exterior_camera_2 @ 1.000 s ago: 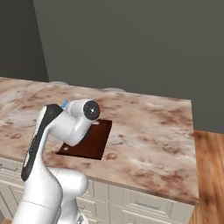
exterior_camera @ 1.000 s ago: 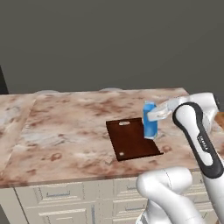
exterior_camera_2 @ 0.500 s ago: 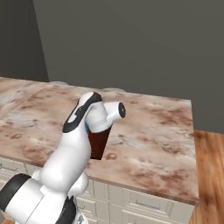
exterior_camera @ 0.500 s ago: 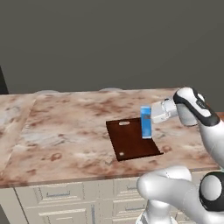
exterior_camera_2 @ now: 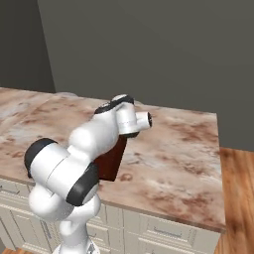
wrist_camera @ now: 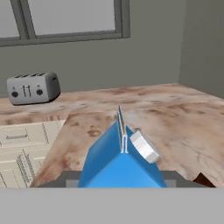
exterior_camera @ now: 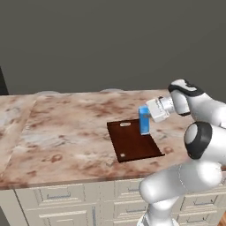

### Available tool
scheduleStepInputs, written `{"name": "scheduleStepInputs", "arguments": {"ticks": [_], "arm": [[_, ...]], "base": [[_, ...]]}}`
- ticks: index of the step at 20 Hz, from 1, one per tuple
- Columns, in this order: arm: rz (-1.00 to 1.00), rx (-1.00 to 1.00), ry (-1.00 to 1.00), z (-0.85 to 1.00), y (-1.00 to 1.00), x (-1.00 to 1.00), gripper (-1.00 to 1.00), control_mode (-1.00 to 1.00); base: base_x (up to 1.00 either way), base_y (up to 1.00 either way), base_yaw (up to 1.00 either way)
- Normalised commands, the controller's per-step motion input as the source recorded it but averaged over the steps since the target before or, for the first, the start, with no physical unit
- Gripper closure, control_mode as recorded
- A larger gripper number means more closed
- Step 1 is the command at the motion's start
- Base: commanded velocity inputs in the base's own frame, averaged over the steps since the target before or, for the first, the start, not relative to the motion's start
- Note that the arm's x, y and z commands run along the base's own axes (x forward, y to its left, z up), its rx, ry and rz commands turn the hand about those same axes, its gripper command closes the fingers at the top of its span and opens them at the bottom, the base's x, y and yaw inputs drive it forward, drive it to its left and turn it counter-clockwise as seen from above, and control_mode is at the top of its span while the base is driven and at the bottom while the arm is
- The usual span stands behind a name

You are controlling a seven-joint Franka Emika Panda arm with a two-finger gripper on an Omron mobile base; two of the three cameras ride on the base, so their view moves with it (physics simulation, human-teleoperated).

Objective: Take out the milk from the fridge and place it on the tray on the counter. Then take the sugar cube near the tray and place it in the tray.

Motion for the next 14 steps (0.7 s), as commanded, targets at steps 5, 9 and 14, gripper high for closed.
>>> {"name": "scheduleStepInputs", "arguments": {"ticks": [5, 9, 14], "arm": [[0.12, 0.02, 0.0, -0.38, 0.0, 0.52, 1.0, -1.0], [0.09, 0.05, 0.0, -0.37, 0.0, 0.17, 1.0, -1.0], [0.07, 0.09, 0.0, -0.36, 0.0, 0.09, 1.0, -1.0]], "base": [[0.0, 0.0, 0.0], [0.0, 0.0, 0.0], [0.0, 0.0, 0.0]]}}
